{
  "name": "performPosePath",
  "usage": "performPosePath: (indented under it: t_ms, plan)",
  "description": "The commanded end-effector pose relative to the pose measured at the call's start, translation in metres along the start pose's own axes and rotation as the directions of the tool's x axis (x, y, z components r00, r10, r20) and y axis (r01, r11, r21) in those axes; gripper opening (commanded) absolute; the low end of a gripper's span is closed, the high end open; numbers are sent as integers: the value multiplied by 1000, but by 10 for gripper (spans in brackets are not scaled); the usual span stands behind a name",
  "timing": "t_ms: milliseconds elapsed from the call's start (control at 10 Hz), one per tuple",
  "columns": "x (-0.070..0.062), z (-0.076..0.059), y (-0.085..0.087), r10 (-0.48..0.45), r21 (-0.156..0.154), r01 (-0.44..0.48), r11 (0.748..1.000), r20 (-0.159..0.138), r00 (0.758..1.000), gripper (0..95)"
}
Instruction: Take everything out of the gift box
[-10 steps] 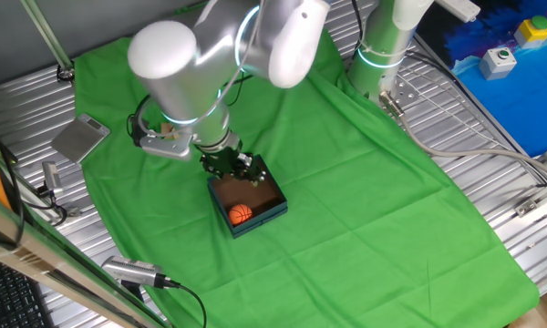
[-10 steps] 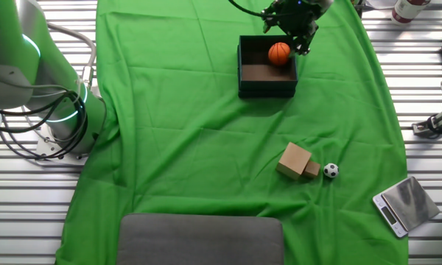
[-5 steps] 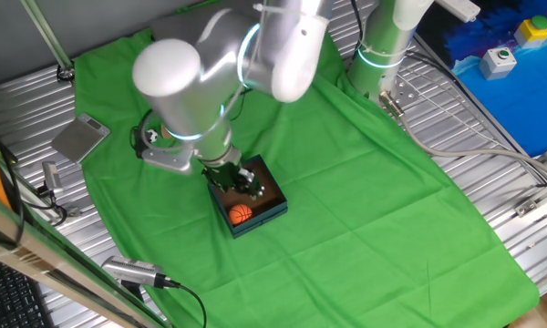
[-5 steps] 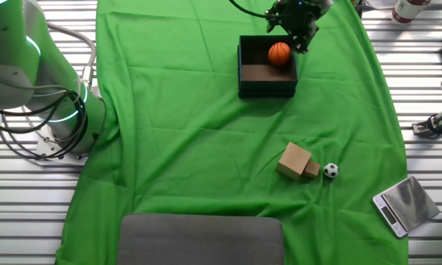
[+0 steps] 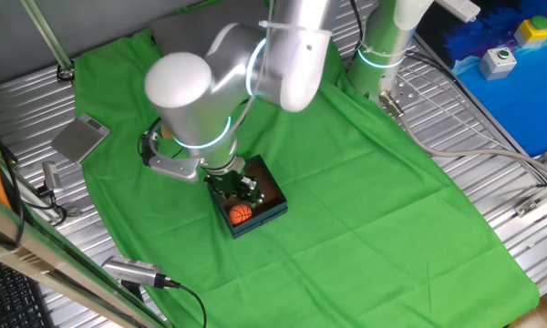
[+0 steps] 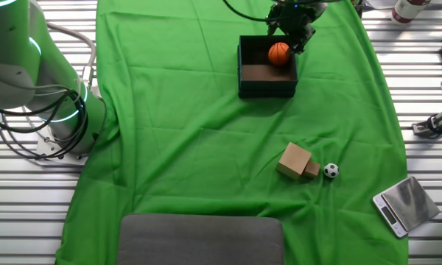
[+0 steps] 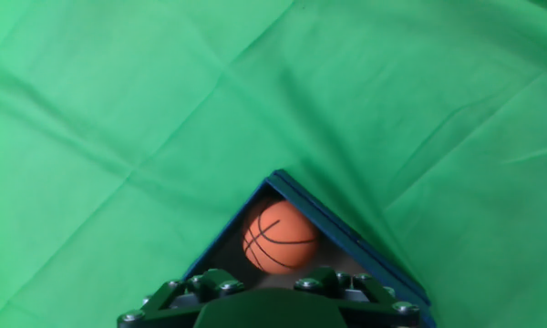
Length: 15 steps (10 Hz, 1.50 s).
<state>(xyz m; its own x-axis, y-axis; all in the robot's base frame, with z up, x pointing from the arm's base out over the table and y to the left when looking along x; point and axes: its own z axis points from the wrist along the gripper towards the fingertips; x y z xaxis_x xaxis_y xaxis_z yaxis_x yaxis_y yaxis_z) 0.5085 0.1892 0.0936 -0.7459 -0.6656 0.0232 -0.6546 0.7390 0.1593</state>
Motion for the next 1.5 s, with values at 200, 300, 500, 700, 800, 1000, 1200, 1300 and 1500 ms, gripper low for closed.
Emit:
performPosePath:
  t_ms: [200, 300, 500, 700, 800, 1000, 1200, 1300, 1500]
  plan:
    - [-3, 9, -2, -1, 9, 1, 1000, 8, 1000, 570]
    - [-4, 13, -2, 1, 14, -1, 1000, 10, 1000, 570]
    - [-9, 21, -1, 5, 25, -5, 1000, 13, 1000, 570]
    - [-11, 30, -3, -10, 37, 9, 999, 29, 1000, 380]
    - [-13, 34, -4, -17, 43, 15, 999, 33, 999, 380]
    - [-16, 37, -6, -22, 51, 20, 999, 38, 999, 380]
    - [-17, 35, -7, -22, 56, 20, 998, 35, 999, 0]
    - [-17, 32, -6, -23, 51, 21, 998, 36, 999, 0]
    - [-16, 12, -5, -29, 41, 28, 999, 24, 999, 0]
